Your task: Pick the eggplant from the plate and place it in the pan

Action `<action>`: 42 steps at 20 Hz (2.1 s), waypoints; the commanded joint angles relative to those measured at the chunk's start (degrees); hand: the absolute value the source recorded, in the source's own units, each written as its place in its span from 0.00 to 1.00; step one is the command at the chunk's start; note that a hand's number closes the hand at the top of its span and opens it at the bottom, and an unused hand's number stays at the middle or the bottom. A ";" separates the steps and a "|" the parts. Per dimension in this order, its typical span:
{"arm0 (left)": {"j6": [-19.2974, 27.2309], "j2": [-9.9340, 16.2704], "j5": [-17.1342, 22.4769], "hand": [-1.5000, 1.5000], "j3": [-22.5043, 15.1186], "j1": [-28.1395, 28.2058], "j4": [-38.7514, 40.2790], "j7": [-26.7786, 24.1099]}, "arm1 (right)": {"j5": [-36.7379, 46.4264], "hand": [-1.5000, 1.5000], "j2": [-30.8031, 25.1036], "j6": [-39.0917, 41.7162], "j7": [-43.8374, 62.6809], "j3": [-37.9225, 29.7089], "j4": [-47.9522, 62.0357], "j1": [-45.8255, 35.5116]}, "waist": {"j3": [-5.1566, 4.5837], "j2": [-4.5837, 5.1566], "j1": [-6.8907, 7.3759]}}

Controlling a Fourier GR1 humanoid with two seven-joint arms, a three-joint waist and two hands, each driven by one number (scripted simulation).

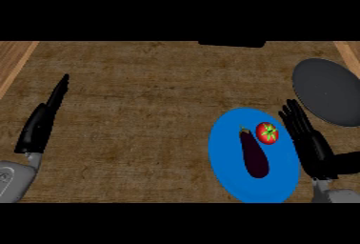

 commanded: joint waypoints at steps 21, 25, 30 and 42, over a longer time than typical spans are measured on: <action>-1.69 -10.56 11.99 0.50 6.69 -1.36 -3.01 3.86 | 24.83 0.00 -32.66 35.64 -16.64 4.79 11.66 -28.41 | 2.06 -0.32 -0.95; -1.73 -11.43 11.74 0.50 6.13 0.91 -5.65 3.32 | 28.08 0.00 -33.56 41.26 -10.21 7.88 11.02 -36.78 | 2.02 -0.38 -0.13; 1.43 -12.59 8.52 0.50 4.87 1.34 -9.99 7.66 | 28.76 0.00 -26.55 44.38 -1.23 7.46 13.15 -46.41 | 2.09 -0.40 -0.76; -1.86 -15.56 7.01 0.50 8.34 2.54 -4.98 2.95 | 28.86 0.00 -12.52 49.15 10.00 7.72 5.75 -44.98 | 2.07 -0.56 -2.02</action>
